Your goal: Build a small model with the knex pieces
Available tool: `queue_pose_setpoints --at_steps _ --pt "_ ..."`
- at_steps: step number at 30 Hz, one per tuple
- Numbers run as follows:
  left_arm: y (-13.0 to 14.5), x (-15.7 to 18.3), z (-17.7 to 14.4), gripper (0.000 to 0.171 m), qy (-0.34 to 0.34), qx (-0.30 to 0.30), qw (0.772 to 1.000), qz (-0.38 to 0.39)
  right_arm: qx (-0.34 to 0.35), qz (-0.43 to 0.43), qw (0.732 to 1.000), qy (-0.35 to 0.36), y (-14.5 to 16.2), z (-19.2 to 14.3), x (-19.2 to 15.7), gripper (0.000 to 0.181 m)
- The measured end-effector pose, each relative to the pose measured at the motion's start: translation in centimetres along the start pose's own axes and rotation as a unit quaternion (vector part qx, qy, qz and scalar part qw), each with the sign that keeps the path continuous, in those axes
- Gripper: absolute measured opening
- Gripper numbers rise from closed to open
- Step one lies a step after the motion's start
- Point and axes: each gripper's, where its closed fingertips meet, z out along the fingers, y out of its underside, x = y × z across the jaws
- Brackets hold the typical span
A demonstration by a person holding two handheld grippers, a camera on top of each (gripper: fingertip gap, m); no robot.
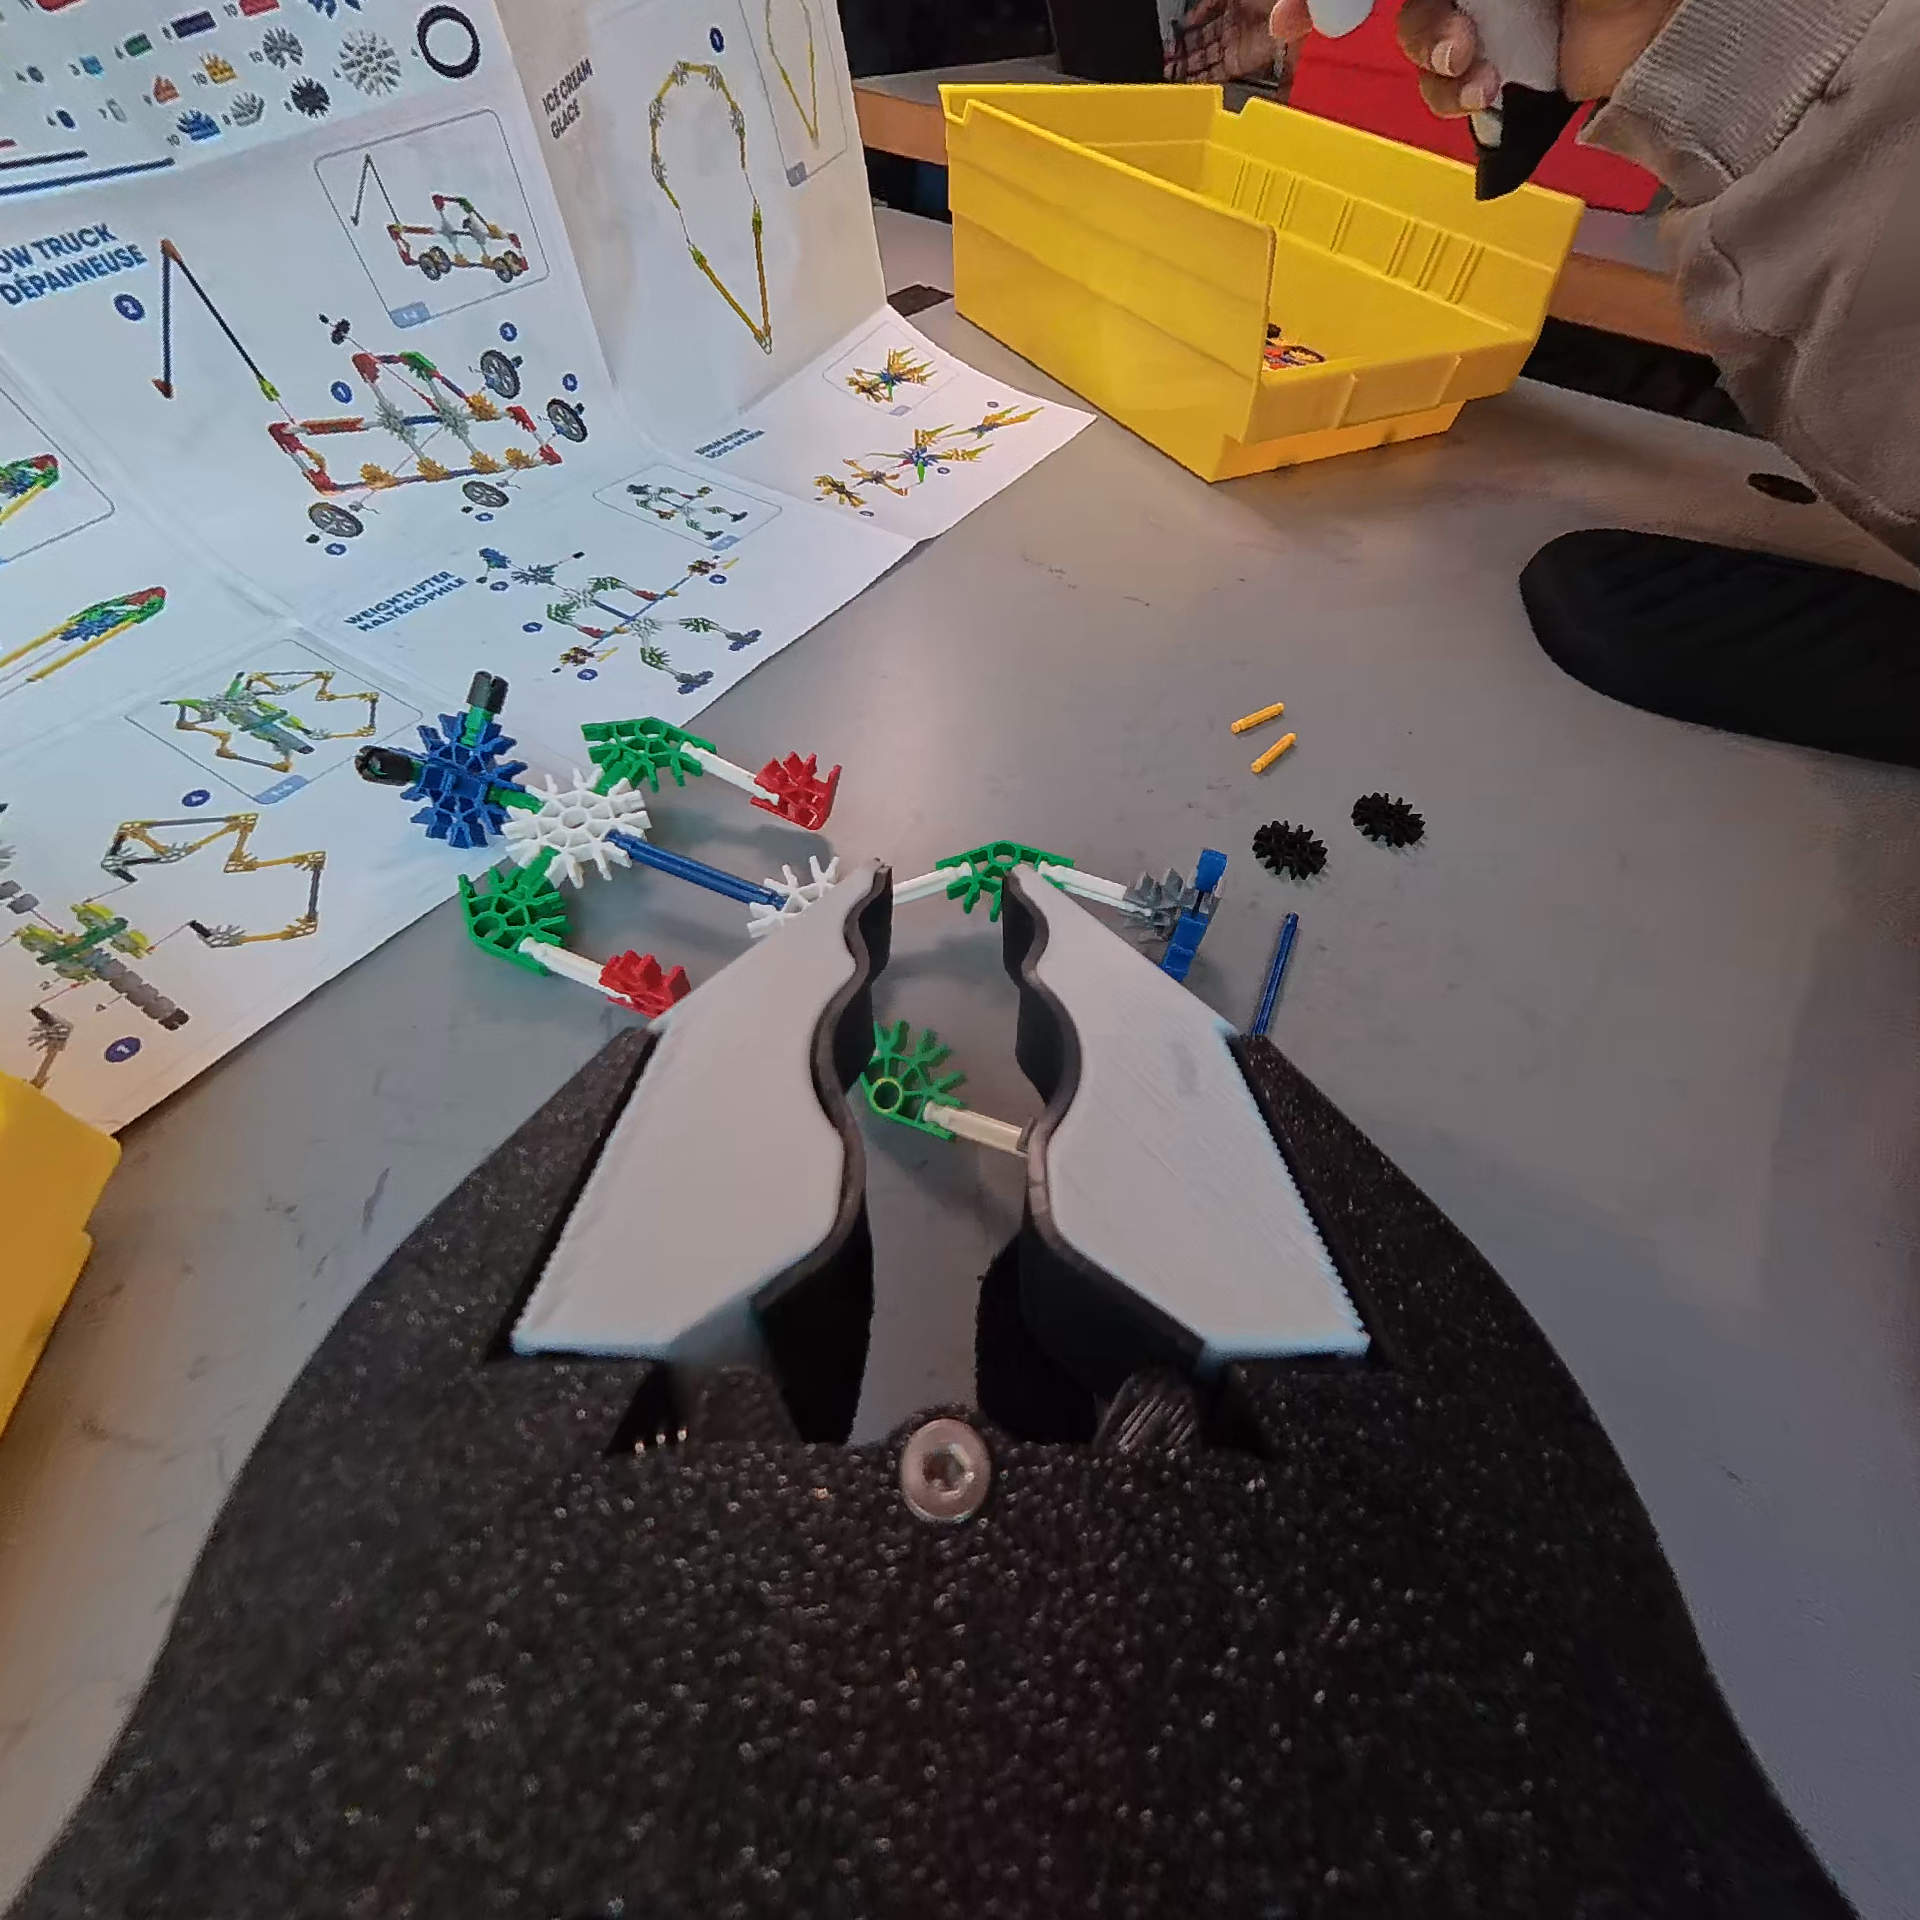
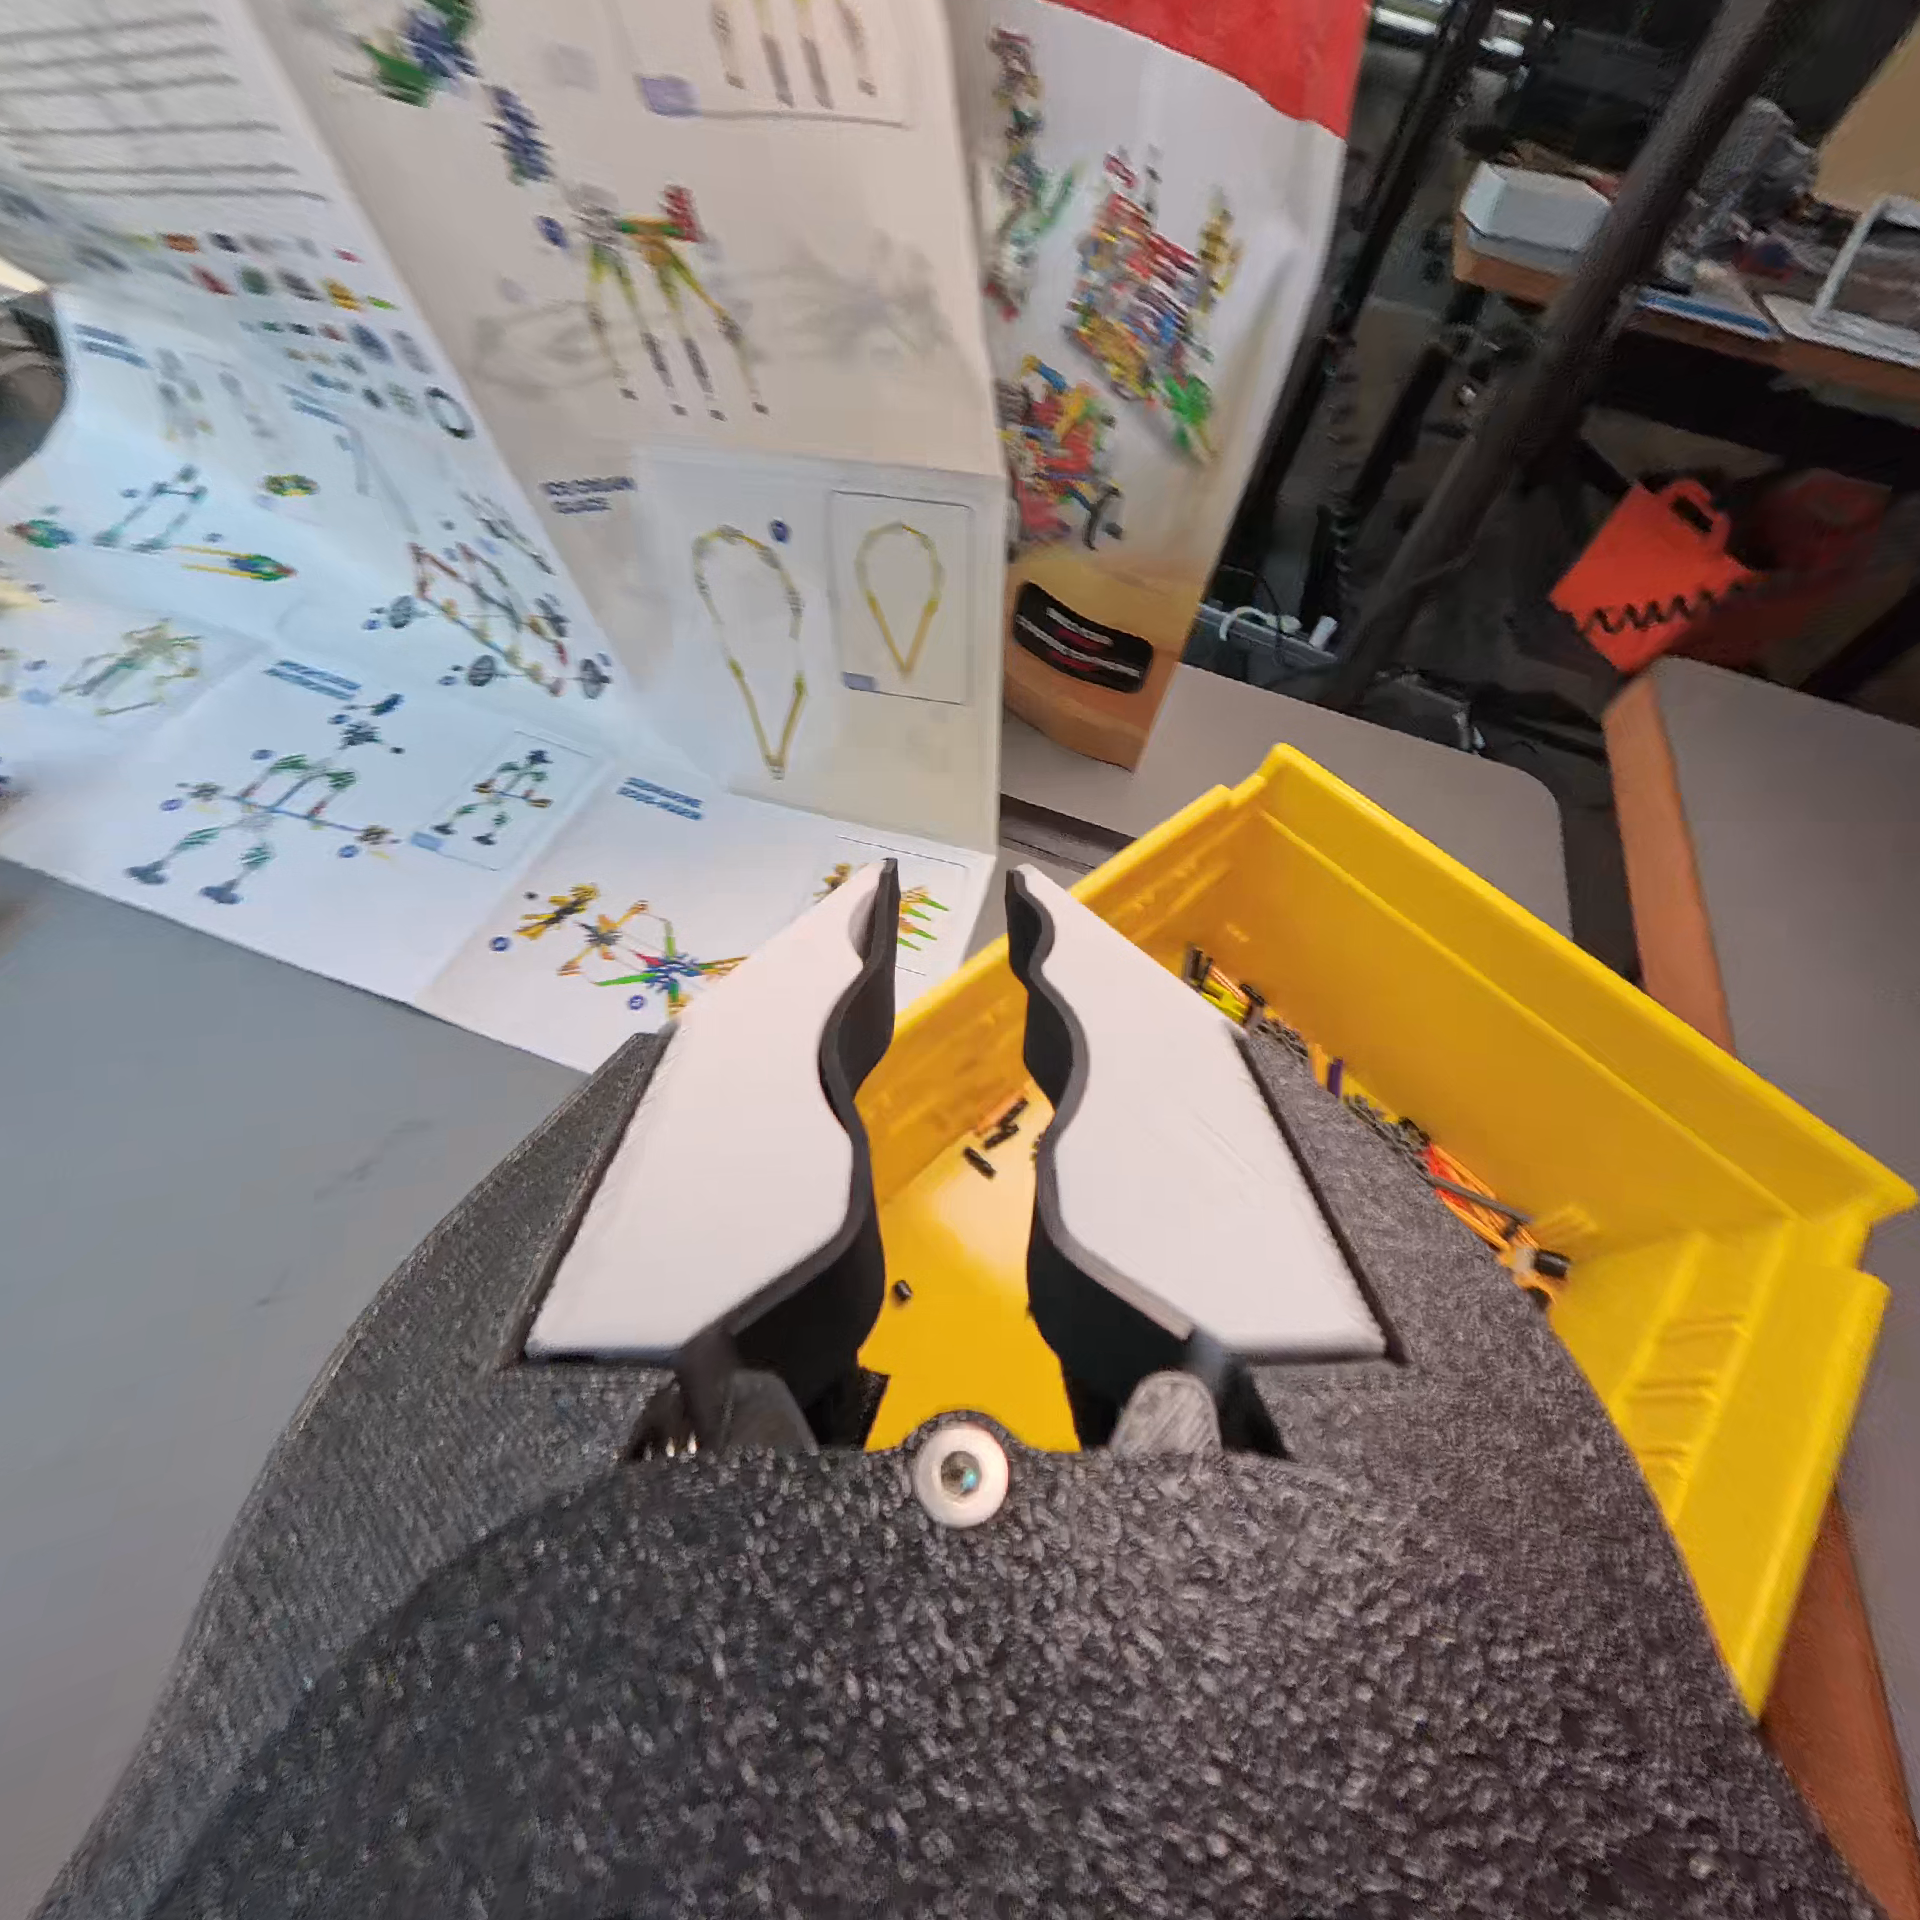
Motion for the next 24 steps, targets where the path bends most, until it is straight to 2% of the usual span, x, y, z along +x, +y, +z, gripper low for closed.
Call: queue_pose_setpoints --at_steps 5,10,16,24 --pt "0.2 -0.3 0.1 0.019 -0.002 -0.002 1.000 -0.008 -0.056 0.047 0.994 0.081 3.1 1.8 6.1 0.034" --pt "0.2 -0.3 0.0 0.019 0.001 -0.001 1.000 -0.009 -0.137 0.035 0.982 0.127 6.4 3.1 9.4 0.024" --pt "0.0 0.0 0.0 0.019 0.002 -0.001 1.000 0.000 -0.254 0.025 0.958 0.131 10.8 4.3 11.2 0.022" --pt "-0.2 0.1 -0.1 0.019 0.000 0.001 1.000 0.007 -0.328 0.130 0.929 0.111 15.4 5.2 13.1 0.017"
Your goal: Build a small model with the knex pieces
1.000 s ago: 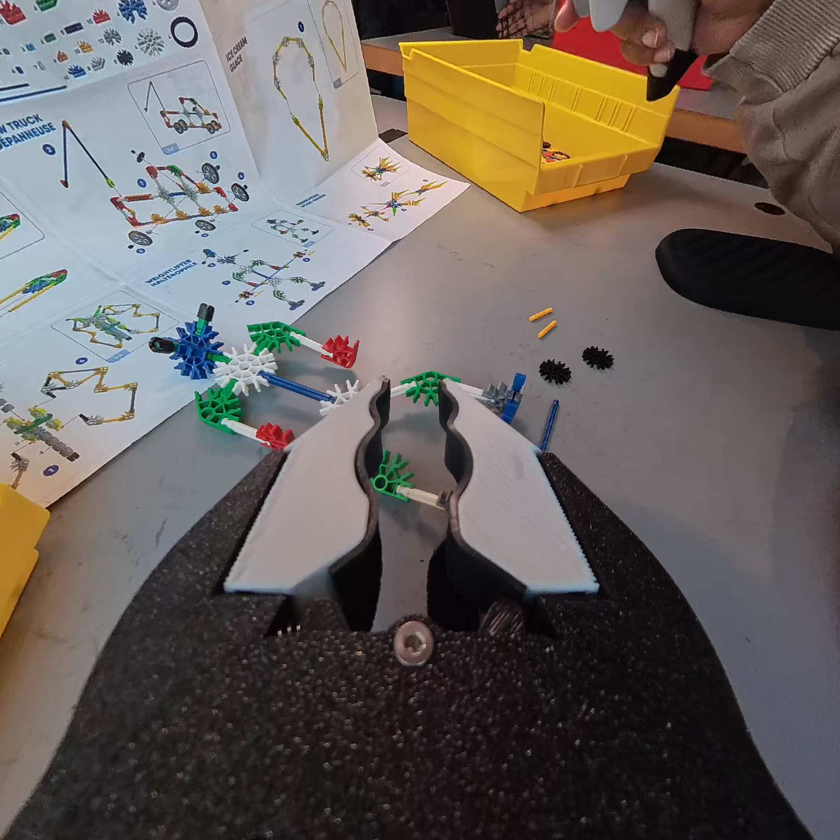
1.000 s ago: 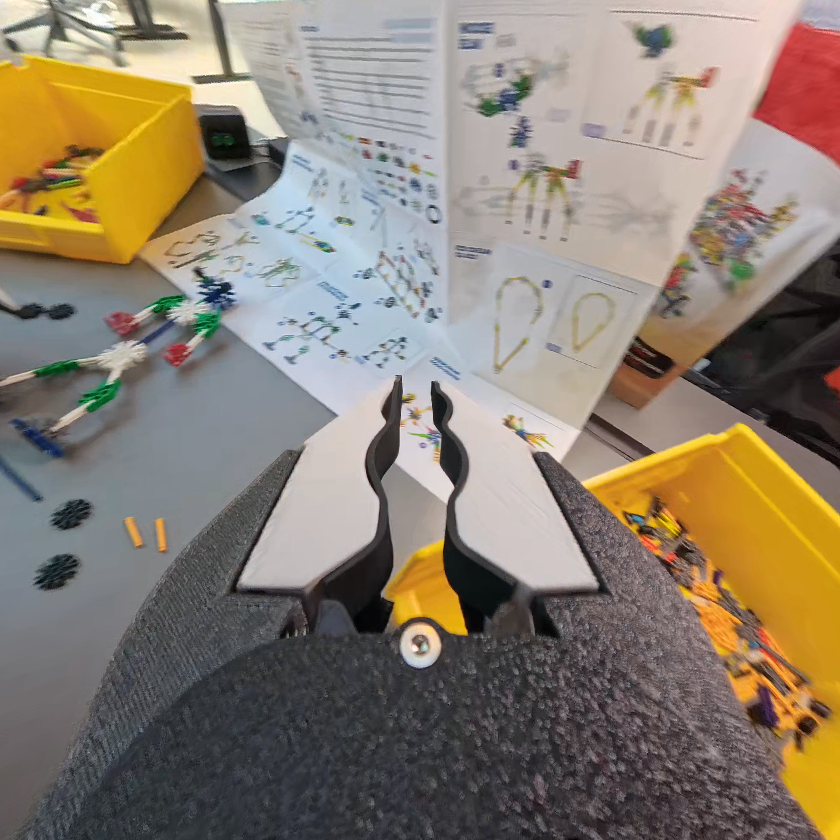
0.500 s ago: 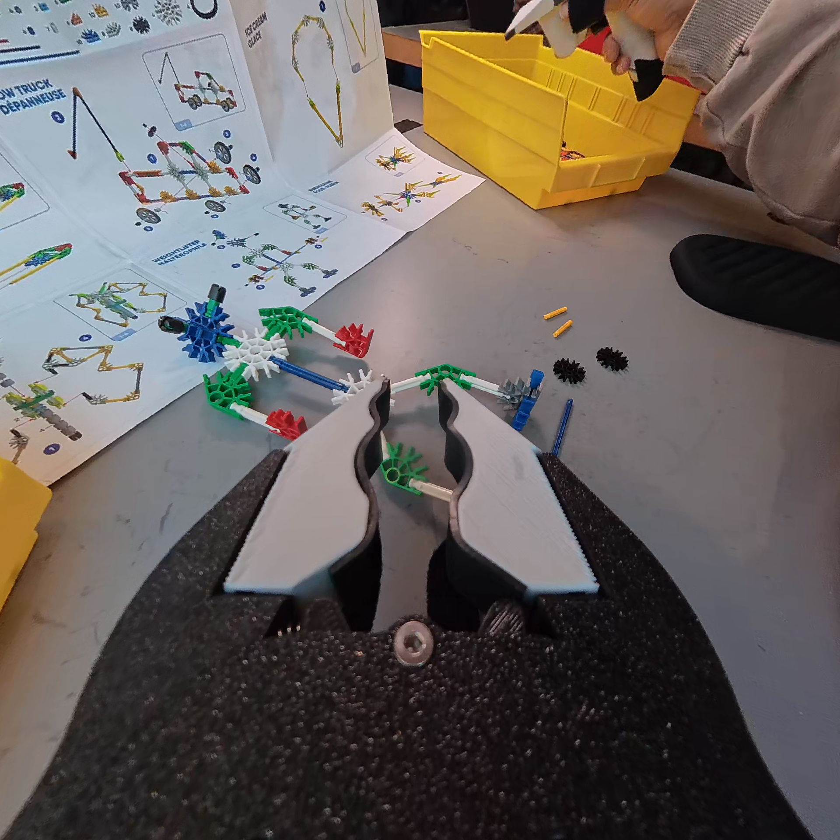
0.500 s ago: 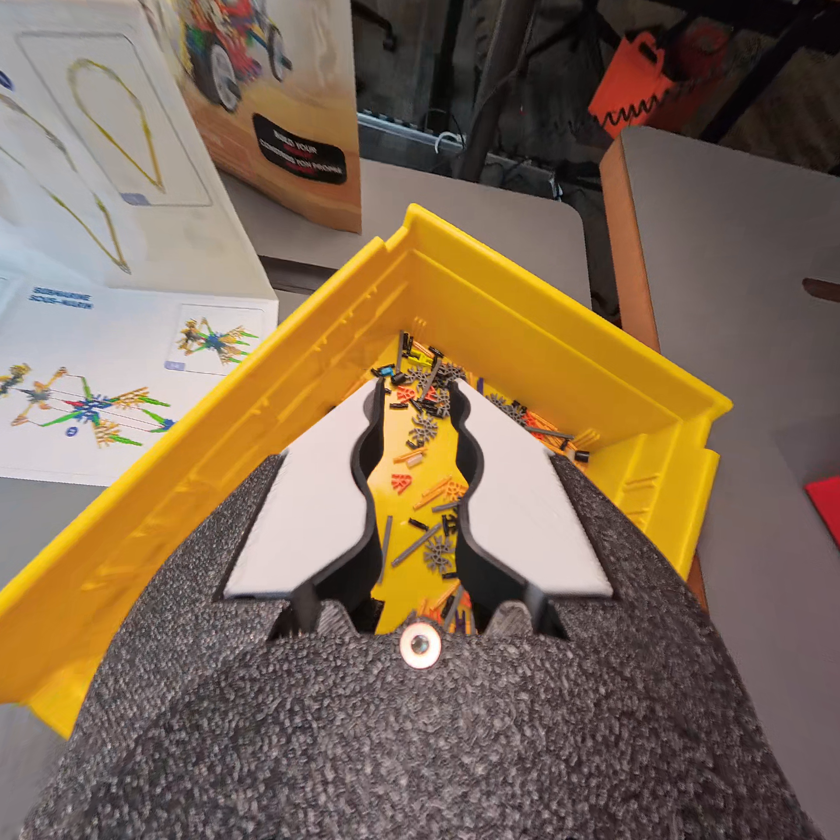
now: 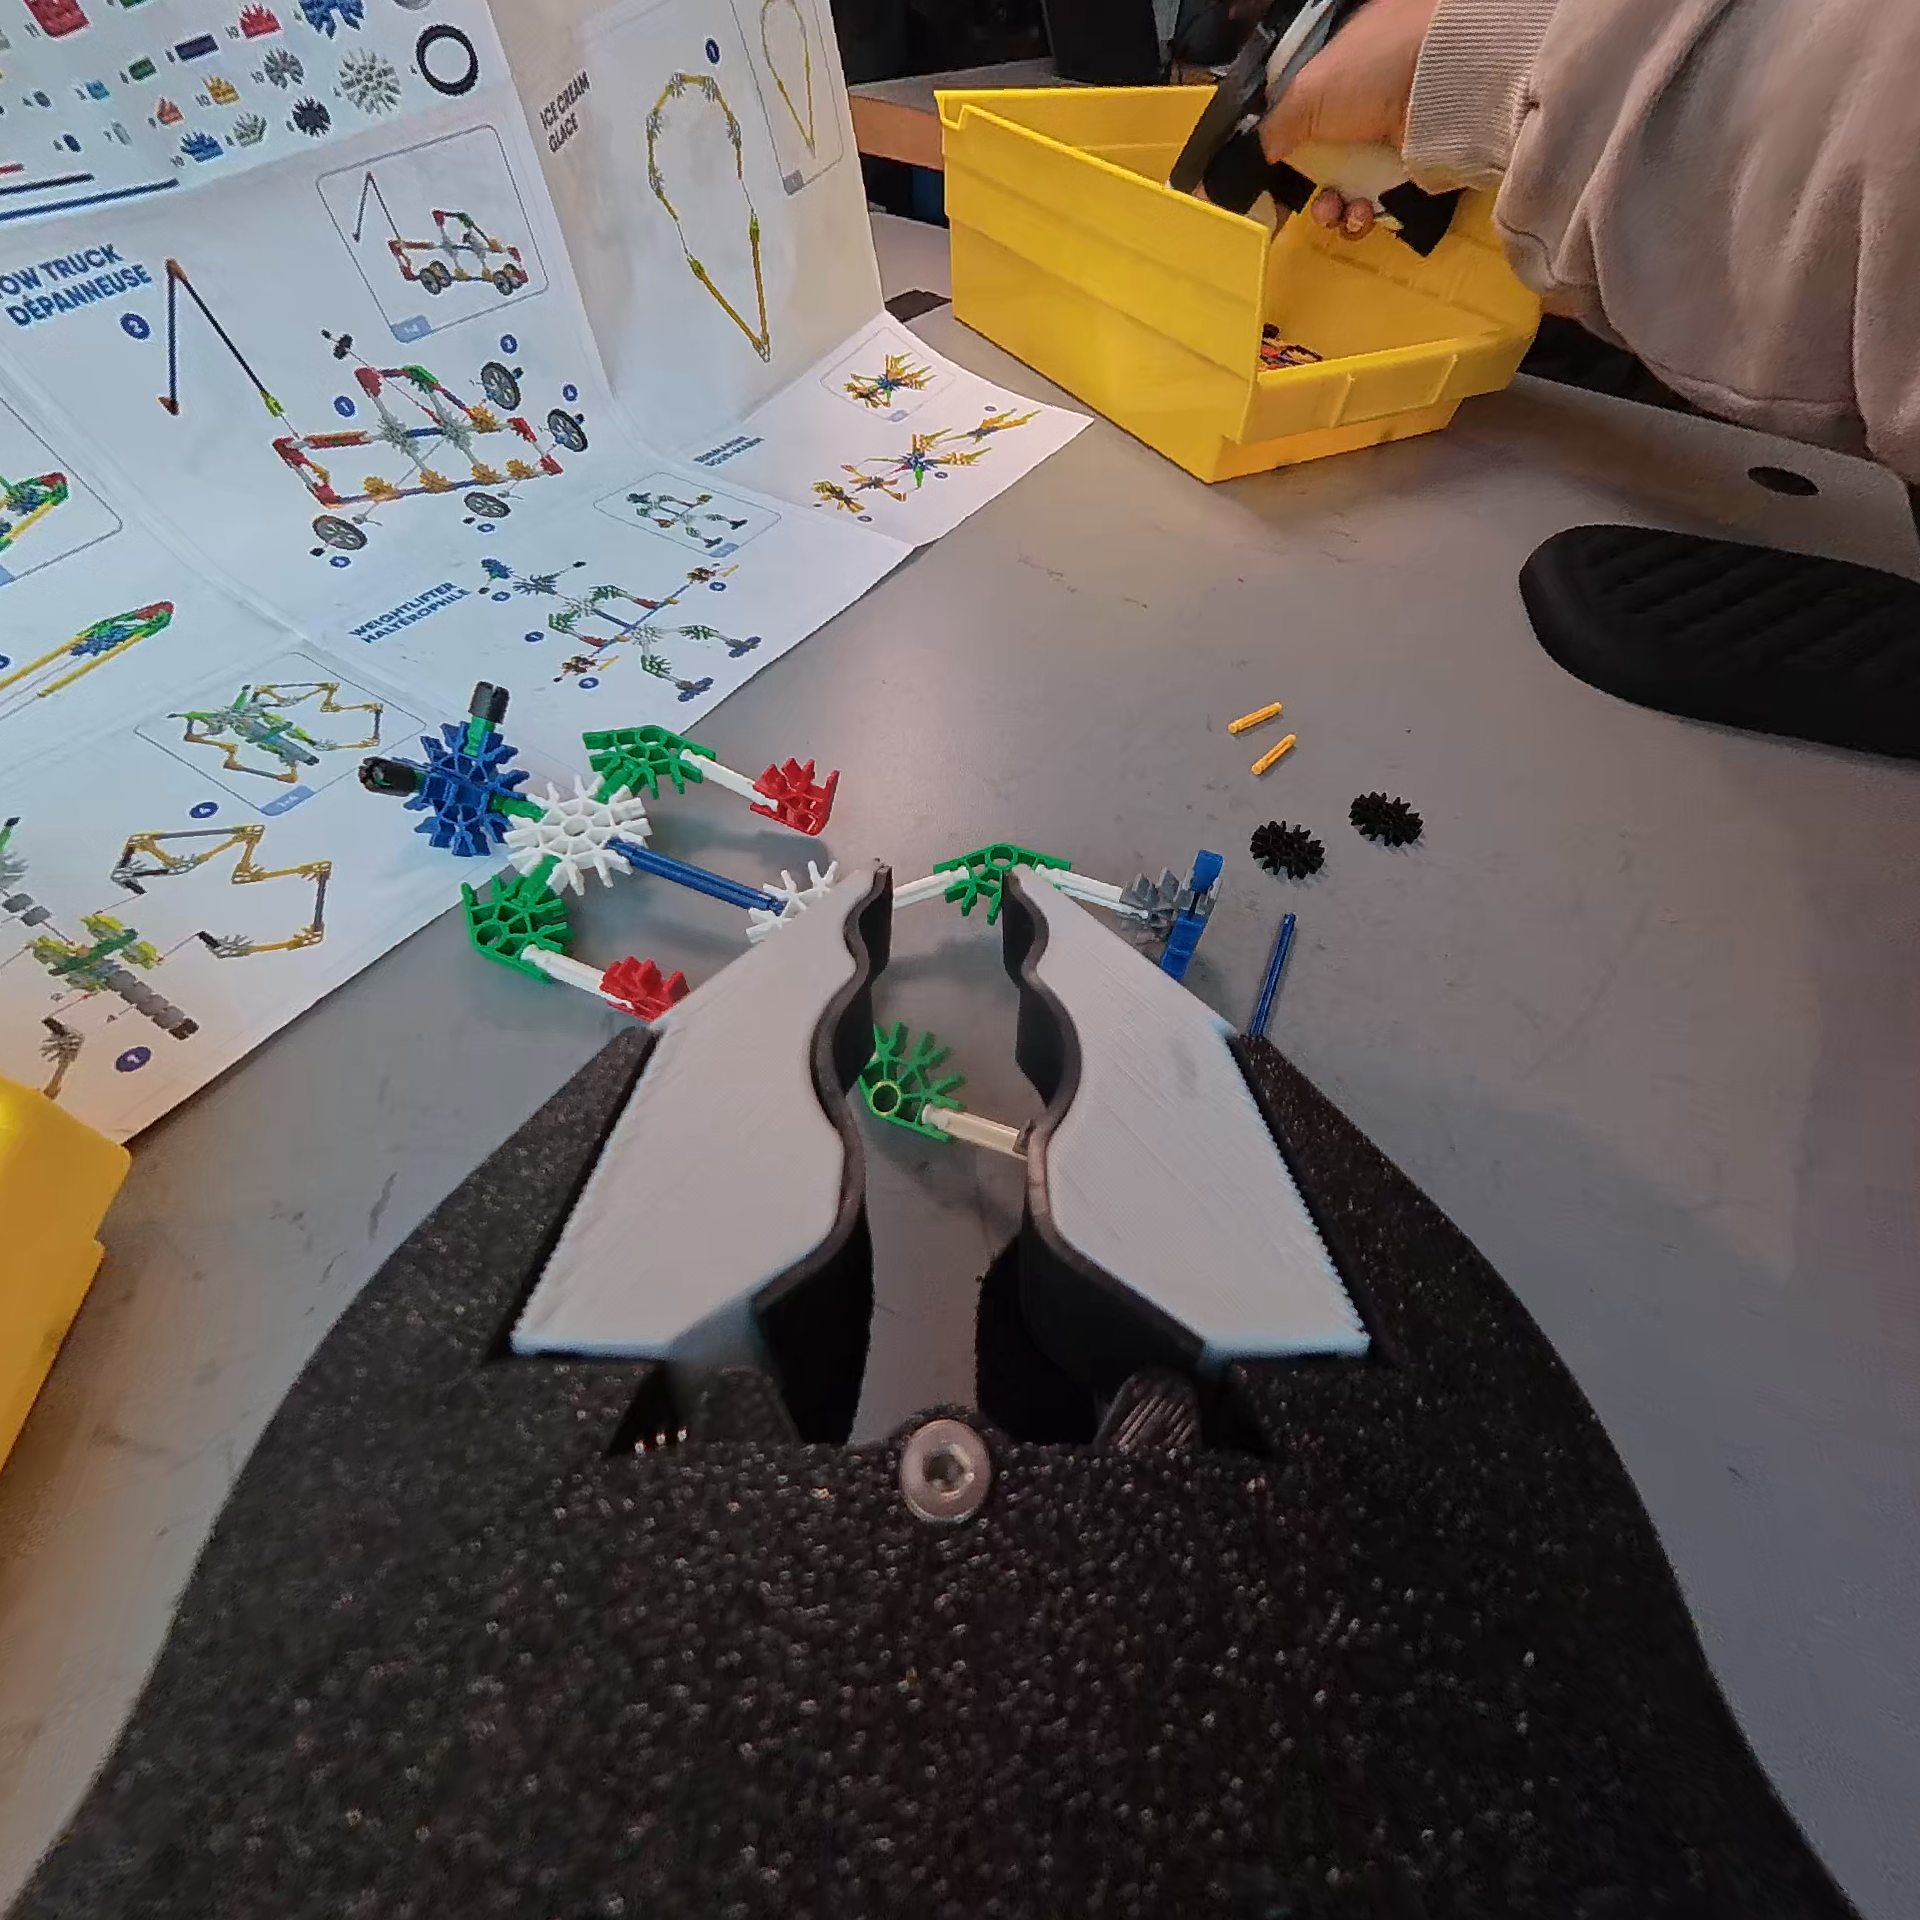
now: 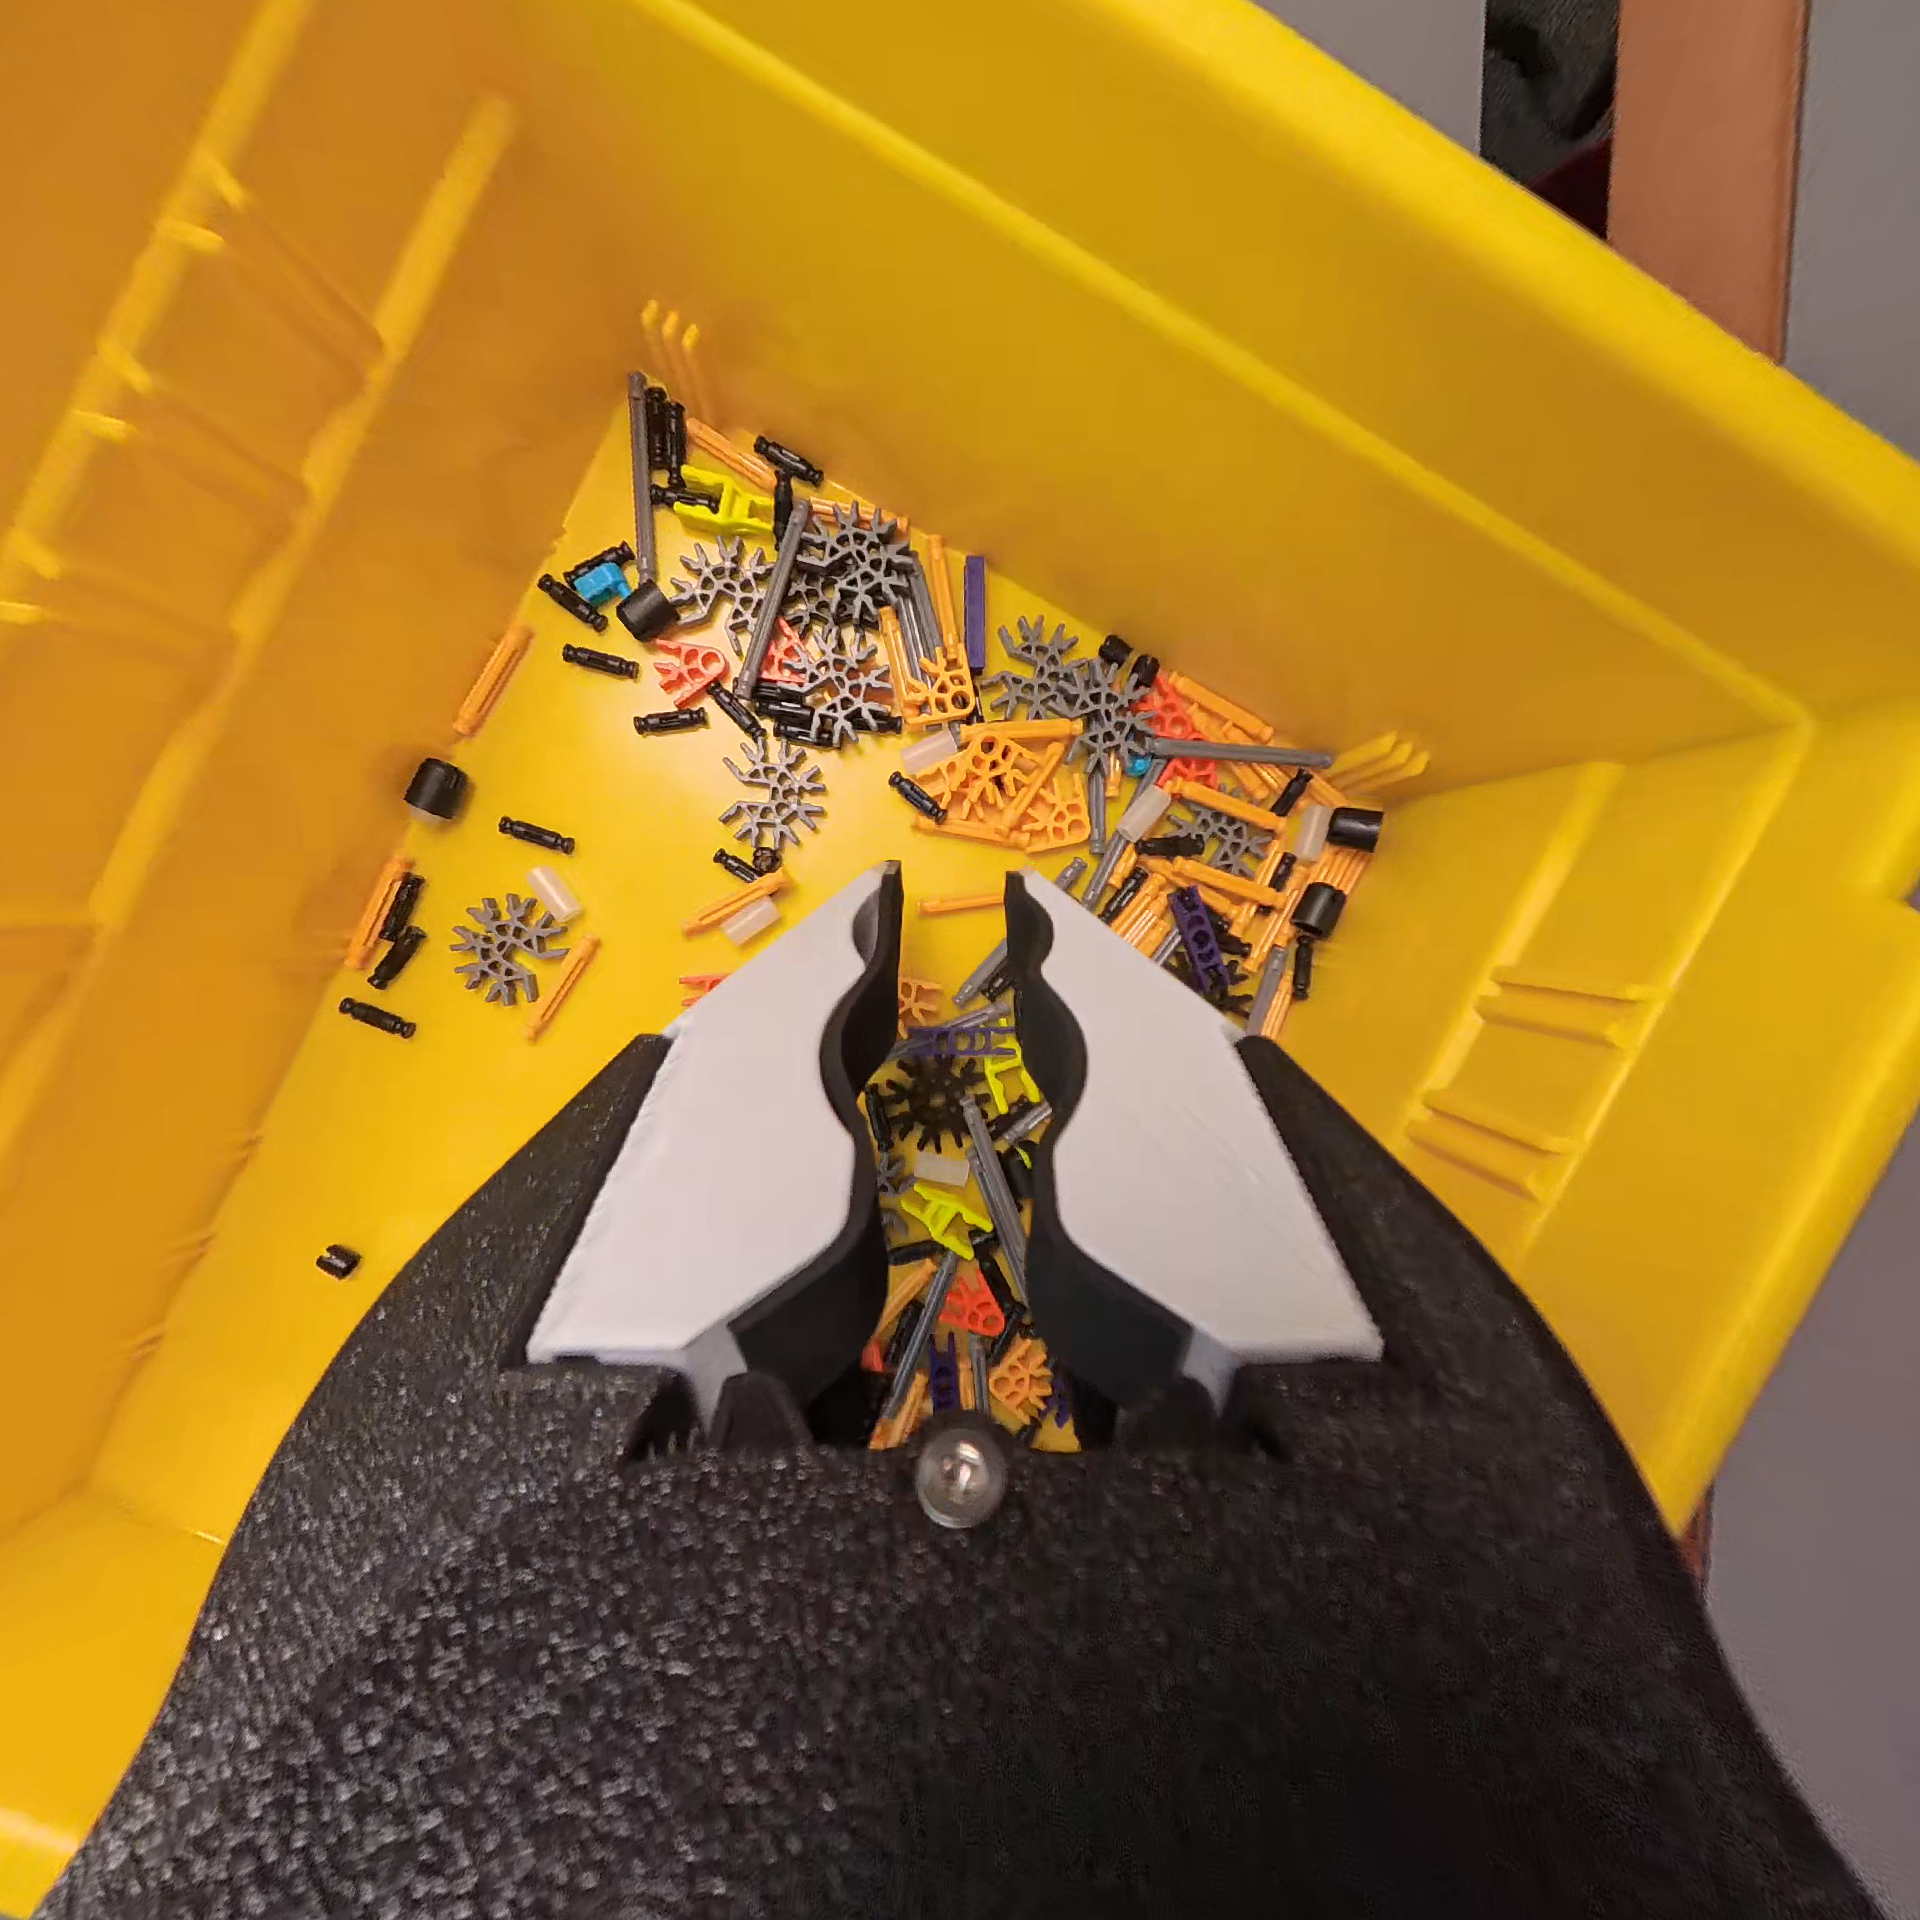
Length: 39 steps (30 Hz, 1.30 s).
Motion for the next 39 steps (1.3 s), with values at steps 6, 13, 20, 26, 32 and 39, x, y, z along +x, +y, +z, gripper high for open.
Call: queue_pose_setpoints --at_steps 6,13,20,26,32,39 --pt "-0.2 0.2 -0.1 0.019 0.001 0.002 1.000 0.004 -0.020 0.025 0.999 0.008 0.5 0.7 0.5 0.014" --pt "-0.4 0.5 -0.3 0.019 0.006 0.004 1.000 0.006 -0.024 0.058 0.998 -0.008 1.0 1.2 0.4 0.010" --pt "-0.4 0.7 -0.3 0.019 0.007 0.001 1.000 0.011 -0.023 0.061 0.997 -0.037 1.3 1.3 -0.8 0.000" --pt "-0.3 0.7 -0.2 0.019 0.008 0.000 1.000 0.012 -0.001 0.065 0.997 -0.036 0.6 0.7 -0.6 0.005" --pt "0.0 0.8 0.0 0.019 0.010 -0.006 1.000 0.011 0.000 0.069 0.997 -0.019 0.5 1.2 0.1 0.010" --pt "0.2 0.6 0.1 0.019 0.009 -0.009 1.000 0.007 -0.008 0.051 0.998 -0.031 0.7 1.6 -1.0 0.004"
